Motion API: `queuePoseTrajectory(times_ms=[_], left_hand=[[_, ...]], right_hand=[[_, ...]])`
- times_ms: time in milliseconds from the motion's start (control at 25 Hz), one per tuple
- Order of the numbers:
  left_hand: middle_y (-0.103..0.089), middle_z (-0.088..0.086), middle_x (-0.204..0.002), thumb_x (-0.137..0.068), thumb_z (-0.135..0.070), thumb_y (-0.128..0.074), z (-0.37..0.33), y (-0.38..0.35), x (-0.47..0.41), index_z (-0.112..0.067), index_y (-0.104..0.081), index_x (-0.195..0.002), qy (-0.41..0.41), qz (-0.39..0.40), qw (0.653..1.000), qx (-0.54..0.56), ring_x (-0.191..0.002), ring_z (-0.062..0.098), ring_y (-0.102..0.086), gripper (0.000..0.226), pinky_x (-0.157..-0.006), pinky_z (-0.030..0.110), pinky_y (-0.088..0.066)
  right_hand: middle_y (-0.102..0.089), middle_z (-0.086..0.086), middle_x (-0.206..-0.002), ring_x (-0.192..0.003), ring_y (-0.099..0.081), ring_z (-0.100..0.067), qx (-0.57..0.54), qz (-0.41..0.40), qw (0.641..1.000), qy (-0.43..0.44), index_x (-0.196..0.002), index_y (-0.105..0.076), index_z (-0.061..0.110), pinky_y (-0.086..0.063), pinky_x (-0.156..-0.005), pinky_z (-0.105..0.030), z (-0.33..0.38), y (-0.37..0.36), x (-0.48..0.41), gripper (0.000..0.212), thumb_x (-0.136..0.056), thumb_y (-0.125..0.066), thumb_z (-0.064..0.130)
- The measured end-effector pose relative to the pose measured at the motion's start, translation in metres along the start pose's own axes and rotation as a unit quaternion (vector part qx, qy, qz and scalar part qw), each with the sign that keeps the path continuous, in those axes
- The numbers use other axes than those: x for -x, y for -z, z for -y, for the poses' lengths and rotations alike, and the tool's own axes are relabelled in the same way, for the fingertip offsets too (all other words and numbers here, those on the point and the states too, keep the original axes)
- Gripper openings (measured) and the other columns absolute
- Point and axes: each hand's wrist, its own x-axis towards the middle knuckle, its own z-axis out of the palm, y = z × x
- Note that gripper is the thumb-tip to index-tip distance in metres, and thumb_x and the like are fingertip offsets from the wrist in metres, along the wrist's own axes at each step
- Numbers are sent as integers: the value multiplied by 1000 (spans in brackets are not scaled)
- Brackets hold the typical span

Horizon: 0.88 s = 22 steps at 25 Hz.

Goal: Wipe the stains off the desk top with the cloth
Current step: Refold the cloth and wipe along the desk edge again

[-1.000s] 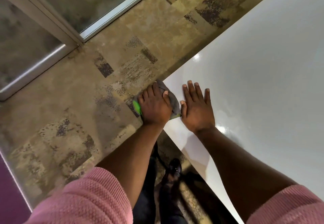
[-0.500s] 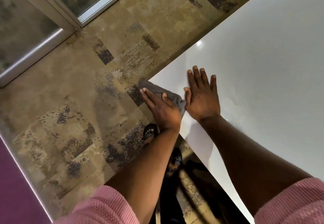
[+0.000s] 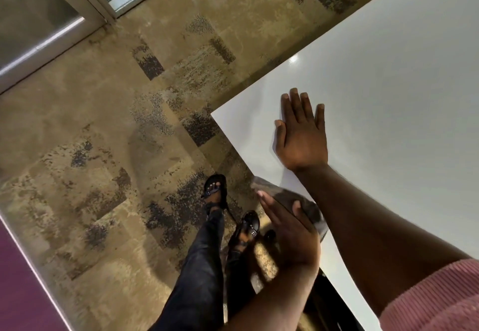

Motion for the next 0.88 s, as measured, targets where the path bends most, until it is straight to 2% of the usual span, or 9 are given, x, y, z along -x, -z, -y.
queuePoseTrajectory(times_ms=[120, 200, 280, 360, 440, 520, 640, 760, 880], left_hand=[[10, 2, -173, -105, -58, -28, 8, 0, 13, -30, 23, -159, -8, 25, 999, -32, -152, 31, -35, 79, -113, 41, -48], [11, 7, -173, -104, -59, -30, 0, 11, -7, -30, 26, -158, -23, 46, 999, 8, -155, 21, -22, 82, -121, 24, -34], [2, 18, -172, -107, -41, -42, -11, 20, -49, -15, 14, -161, -27, 24, 998, 50, -153, 10, -12, 83, -117, 4, -17], [-5, 24, -170, -107, -21, -50, -26, 32, -100, 0, 0, -161, -40, -32, 997, 58, -153, 15, -12, 77, -114, -1, -12], [-4, 25, -170, -108, -18, -50, -41, 44, -144, 4, -2, -160, -47, -38, 997, 48, -157, 27, -12, 74, -118, 5, -13], [-6, 25, -170, -109, -20, -47, -52, 53, -178, 5, -3, -160, -47, -39, 998, 28, -157, 35, -17, 72, -122, 19, -22], [-24, 25, -166, -110, -24, -43, -62, 70, -220, 6, -21, -159, -107, -46, 989, -87, -153, 38, -28, 61, -123, 36, -30], [-45, 17, -159, -110, -32, -32, -73, 78, -250, -1, -38, -155, -241, -23, 918, -313, -150, 32, -37, 54, -125, 47, -24], [-33, 15, -166, -109, -37, -26, -81, 75, -257, -3, -28, -160, -343, 45, 843, -412, -154, 30, -30, 61, -126, 47, -23]], right_hand=[[-11, -6, -175, -162, -6, -26, -14, -4, 1000, -2, -167, -15, 18, -2, -130, -55, -2, 0, 1, 62, -110, -24, 40], [-13, -5, -175, -162, -6, -25, -18, -3, 1000, 0, -167, -16, 18, -3, -130, -55, -1, 1, 1, 62, -110, -25, 39], [-15, -6, -174, -162, -9, -26, -18, -11, 1000, 1, -166, -18, 17, -5, -130, -56, -1, 1, 1, 61, -110, -27, 38], [-17, -7, -174, -162, -10, -27, -18, -14, 1000, 0, -166, -20, 16, -6, -129, -57, -2, 1, 0, 60, -110, -28, 37], [-18, -8, -174, -161, -12, -28, -23, -18, 1000, 1, -166, -21, 15, -7, -129, -57, -2, 1, 1, 61, -109, -27, 37], [-20, -10, -173, -161, -14, -29, -18, -32, 999, 4, -165, -24, 14, -9, -129, -57, -2, 1, 2, 61, -109, -27, 38], [-21, -10, -173, -161, -16, -29, -14, -37, 999, 5, -165, -25, 13, -11, -129, -57, -1, 0, 2, 61, -108, -30, 37], [-19, -9, -173, -161, -13, -28, -18, -29, 999, 3, -165, -23, 13, -11, -129, -57, -2, 1, 1, 62, -108, -29, 37], [-11, -7, -175, -162, -6, -24, -57, -29, 998, -7, -167, -16, 13, -8, -130, -53, -2, 2, 0, 63, -110, -17, 40]])
